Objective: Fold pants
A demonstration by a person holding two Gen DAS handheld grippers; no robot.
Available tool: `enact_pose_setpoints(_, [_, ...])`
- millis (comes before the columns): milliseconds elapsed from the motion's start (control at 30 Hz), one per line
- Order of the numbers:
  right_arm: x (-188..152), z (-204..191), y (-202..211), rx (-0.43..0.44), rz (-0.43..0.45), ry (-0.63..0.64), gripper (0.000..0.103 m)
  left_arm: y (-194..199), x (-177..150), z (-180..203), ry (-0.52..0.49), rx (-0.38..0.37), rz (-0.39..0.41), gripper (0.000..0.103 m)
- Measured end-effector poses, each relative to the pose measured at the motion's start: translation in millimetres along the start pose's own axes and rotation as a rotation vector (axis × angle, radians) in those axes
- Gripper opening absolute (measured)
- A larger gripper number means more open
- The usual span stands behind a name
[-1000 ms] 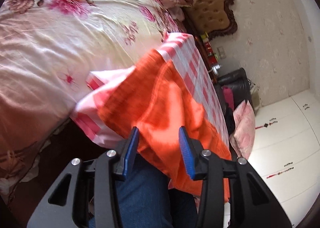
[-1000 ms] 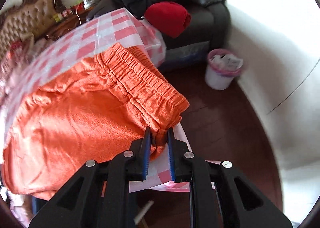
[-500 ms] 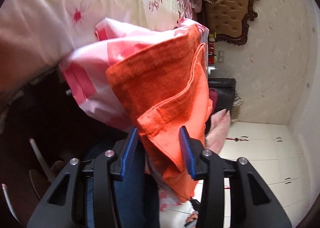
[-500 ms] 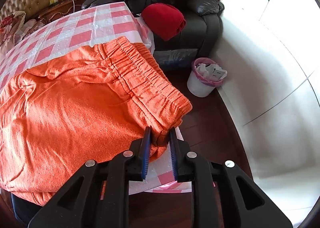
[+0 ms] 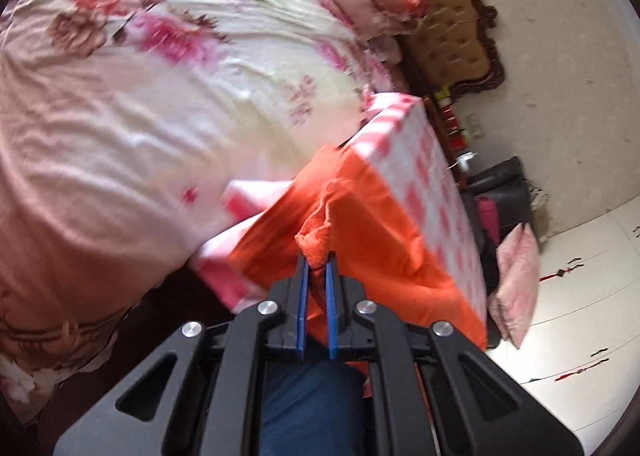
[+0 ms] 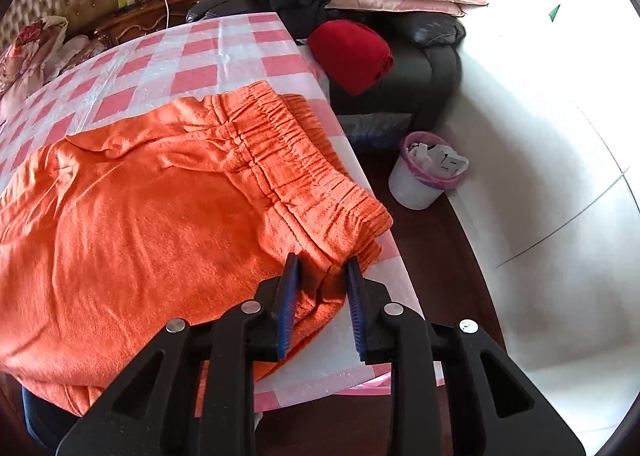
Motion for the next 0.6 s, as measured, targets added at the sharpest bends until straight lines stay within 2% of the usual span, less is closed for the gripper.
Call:
enact_pose_setpoints(67, [-1, 0, 0, -0.014, -0.005, 0.017, 0.033, -1, -10, 0, -0.035, 0.05, 0.01, 0.007])
enact_pose_setpoints(133, [0, -1, 0, -0.018, -0.013, 0.038, 0.049, 4, -12, 2, -0.052, 0.077, 0.034, 0.007])
enact_pose_setpoints(200, [0, -2, 1, -0.011, -0.018, 0.053, 0.05, 22, -12, 32, -0.194, 0.104, 0.122, 0.008])
enact_pose_setpoints(233, [0, -3, 1, -0.018, -0.019, 0.057, 0.054, 31, -13, 48, -0.281, 0.142, 0.177, 0.008])
enact_pose_setpoints(300, [0, -5, -2, -0.039, -0.025, 0.063, 0.062, 38, -18, 67, -0.379, 0.235, 0.262, 0.008])
enact_pose_setpoints(333, [-1, -7, -3, -0.038, -0.027, 0.065, 0.066, 35, -18, 64, -0.381, 0.269, 0.264, 0.008])
enact_pose_setpoints(367, [-1, -8, -3, -0.036, -0.028, 0.068, 0.07, 24, -17, 46, -0.29, 0.29, 0.209, 0.008])
enact_pose_setpoints(400, [-2, -10, -3, -0.036, -0.026, 0.074, 0.07, 10, -17, 22, -0.158, 0.273, 0.119, 0.008])
enact_pose_setpoints(467, [-4, -11, -5, -0.043, -0.026, 0.083, 0.07, -4, -25, 7, -0.137, 0.285, 0.055, 0.01])
enact_pose_setpoints(500, [-5, -10, -6, -0.04, -0.028, 0.077, 0.07, -6, -26, 6, -0.139, 0.287, 0.053, 0.014])
enact_pose_setpoints(533, [-4, -10, -7, -0.038, -0.032, 0.074, 0.07, -7, -25, 3, -0.131, 0.288, 0.049, 0.03])
enact_pose_setpoints(600, [-3, -11, -7, -0.044, -0.037, 0.089, 0.07, 3, -13, -6, -0.077, 0.298, 0.075, 0.042])
Point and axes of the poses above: each gripper's, at about its wrist camera, not at the fingertips, and y roughly against the way its jaws point, z to its right, x to its top, the point moved 1 cm from there along -y, roughly the way its jaws point, and after that the axes turned 1 degree about y, right-handed, at the moved point
